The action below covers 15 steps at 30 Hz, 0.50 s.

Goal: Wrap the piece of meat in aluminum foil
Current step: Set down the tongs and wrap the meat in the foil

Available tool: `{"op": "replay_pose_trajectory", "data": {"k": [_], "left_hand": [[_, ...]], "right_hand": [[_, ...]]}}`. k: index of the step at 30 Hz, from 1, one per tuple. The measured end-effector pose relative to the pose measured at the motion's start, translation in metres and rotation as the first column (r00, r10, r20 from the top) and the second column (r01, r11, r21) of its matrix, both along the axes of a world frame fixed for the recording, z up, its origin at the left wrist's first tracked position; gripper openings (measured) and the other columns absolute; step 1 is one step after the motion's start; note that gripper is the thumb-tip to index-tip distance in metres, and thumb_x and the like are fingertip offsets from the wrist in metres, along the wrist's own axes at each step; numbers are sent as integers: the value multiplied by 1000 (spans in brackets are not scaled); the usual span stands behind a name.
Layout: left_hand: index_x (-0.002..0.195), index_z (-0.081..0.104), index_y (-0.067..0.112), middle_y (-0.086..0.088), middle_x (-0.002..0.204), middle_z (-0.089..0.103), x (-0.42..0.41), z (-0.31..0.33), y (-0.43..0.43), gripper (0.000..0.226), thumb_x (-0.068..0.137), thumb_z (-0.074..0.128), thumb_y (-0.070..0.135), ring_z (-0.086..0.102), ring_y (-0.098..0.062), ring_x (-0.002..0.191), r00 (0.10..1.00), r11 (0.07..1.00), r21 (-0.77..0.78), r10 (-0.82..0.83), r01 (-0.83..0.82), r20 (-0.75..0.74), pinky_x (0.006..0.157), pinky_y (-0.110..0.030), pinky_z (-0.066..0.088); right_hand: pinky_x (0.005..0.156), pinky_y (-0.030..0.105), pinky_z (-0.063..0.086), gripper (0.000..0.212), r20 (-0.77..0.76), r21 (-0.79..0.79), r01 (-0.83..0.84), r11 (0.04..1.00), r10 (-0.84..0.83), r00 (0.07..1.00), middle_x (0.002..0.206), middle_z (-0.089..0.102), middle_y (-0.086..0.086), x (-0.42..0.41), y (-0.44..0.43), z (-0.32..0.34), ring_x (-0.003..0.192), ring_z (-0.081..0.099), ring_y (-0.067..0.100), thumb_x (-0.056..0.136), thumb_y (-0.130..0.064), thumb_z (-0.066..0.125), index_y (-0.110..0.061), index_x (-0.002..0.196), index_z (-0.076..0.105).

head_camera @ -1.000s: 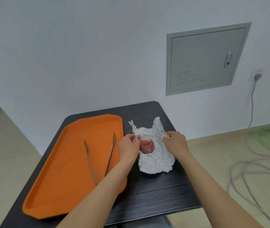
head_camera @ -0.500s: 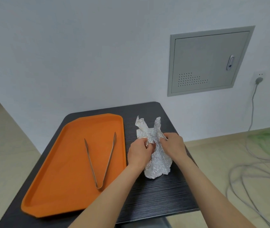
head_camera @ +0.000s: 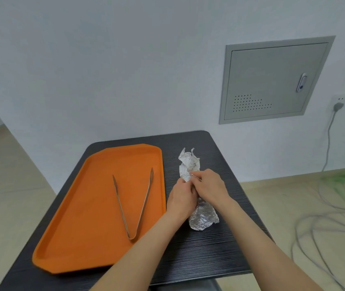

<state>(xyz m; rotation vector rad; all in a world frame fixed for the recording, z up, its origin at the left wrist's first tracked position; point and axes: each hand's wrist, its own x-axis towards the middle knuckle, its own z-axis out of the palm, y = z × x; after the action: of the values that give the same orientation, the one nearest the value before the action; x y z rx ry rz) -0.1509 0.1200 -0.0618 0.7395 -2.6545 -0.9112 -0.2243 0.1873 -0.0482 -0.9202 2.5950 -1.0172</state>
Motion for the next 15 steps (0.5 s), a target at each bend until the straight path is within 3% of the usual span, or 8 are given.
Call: {"op": "replay_pose_trajectory", "data": {"k": [4,6,8,10,11,13,15], "left_hand": [[108,61,9,-6,102,52,2,0,-3,33,95,34,23,56,-26,92,1000,997,80,-10,11,-14,76,-35,44],[109,63,9,-9,110,57,3,1,-5,36,94,34,22,58,-27,100,1000,995,102,-13,15,-18,84,-38,47],[91,64,6,-14,103,61,5,0,-8,32,93,34,17,58,-29,94,1000,996,90,-6,6,1,84,-42,48],[68,51,10,-14,84,59,5,-1,-9,27,90,37,13,54,-29,80,999,996,82,42,-42,3,77,-42,47],[64,46,13,-12,79,58,6,-2,-10,26,89,38,12,53,-28,76,998,994,85,64,-64,-3,74,-41,46],[76,51,15,-11,82,63,7,-2,-11,18,89,39,12,54,-26,75,995,988,127,91,-86,-31,69,-38,44],[101,52,12,-11,89,65,7,-2,-12,17,90,40,12,58,-25,79,991,975,194,123,-111,-54,69,-37,46]], "right_hand": [[73,33,40,39,54,6,-27,1000,26,998,73,52,-5,6,-1,3,85,54,21,95,-34,44,-24,62,62],[68,32,39,51,113,-24,-18,1000,20,993,61,51,-5,9,0,6,74,53,21,96,-41,41,-23,49,52],[72,36,44,58,166,-50,-15,999,23,986,65,61,4,9,0,6,73,57,25,98,-45,34,-14,57,62],[82,41,46,61,181,-49,-23,999,31,983,84,70,13,8,-2,6,87,63,30,100,-43,29,-1,84,71],[83,43,46,60,175,-43,-30,999,37,984,84,70,13,6,-3,4,87,63,31,99,-41,29,0,84,69],[80,46,48,50,150,-16,-36,999,38,988,72,62,8,4,-3,0,76,58,27,98,-36,33,-7,67,59],[81,43,50,34,128,19,-51,999,49,991,81,62,6,2,-3,-4,74,51,21,97,-28,39,-18,76,65]]}}
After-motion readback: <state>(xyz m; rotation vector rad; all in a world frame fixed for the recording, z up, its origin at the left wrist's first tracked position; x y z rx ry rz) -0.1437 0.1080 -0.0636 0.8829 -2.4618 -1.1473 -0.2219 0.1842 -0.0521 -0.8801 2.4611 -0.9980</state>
